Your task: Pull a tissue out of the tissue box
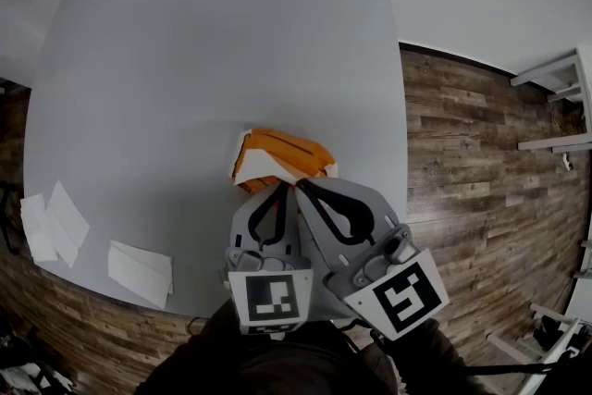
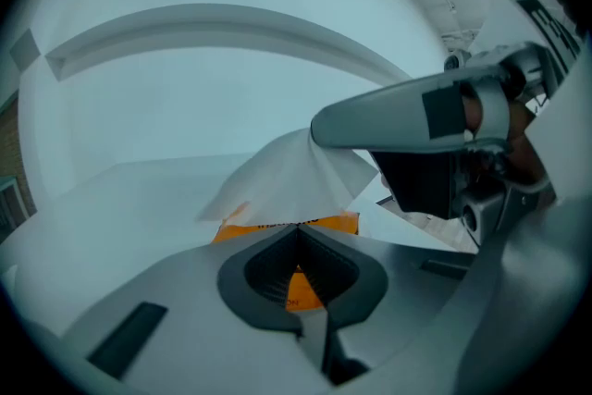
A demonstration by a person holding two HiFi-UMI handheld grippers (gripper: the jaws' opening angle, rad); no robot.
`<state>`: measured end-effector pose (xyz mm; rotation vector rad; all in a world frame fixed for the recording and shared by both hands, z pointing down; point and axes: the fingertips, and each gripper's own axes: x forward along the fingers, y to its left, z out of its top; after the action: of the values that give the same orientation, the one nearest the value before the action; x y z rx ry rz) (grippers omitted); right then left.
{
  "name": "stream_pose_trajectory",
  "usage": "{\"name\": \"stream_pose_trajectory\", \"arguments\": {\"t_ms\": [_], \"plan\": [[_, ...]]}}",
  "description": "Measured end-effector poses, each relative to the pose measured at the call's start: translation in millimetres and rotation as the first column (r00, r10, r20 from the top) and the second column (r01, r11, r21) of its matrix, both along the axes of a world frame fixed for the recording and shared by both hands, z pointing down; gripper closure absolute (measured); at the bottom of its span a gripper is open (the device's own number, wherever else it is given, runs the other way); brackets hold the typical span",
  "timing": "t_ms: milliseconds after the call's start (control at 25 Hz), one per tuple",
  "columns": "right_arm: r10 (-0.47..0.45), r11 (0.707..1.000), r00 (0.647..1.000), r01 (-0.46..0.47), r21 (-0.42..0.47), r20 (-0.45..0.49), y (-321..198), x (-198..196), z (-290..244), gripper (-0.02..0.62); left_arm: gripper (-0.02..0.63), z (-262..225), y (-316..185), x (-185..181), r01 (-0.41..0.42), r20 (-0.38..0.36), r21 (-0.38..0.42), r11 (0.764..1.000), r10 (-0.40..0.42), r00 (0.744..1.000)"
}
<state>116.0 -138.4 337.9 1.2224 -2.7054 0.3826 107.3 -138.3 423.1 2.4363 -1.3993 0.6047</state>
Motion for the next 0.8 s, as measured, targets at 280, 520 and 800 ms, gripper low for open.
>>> {"name": "stream_pose_trajectory", "arguments": {"t_ms": [280,520,800], "plan": [[-0.001,1.000,1.000,0.001,0.017,0.018,0.3,5.1,-9.7,0.594,0.606,18.2,3.9,4.1,0.002,0.023,-0.030,1.000,-0.002,1.000],[0.010,0.999,1.000,-0.011,0.038,0.029,2.5,11.8,-20.7,0.594,0.606,21.3,5.4,10.5,-0.003,0.021,-0.033,0.999,0.004,1.000],[0.010,0.997,0.999,-0.013,0.073,0.037,8.3,13.6,-39.7,0.594,0.606,19.6,8.0,12.2,-0.007,0.022,-0.019,1.000,0.007,1.000]]}}
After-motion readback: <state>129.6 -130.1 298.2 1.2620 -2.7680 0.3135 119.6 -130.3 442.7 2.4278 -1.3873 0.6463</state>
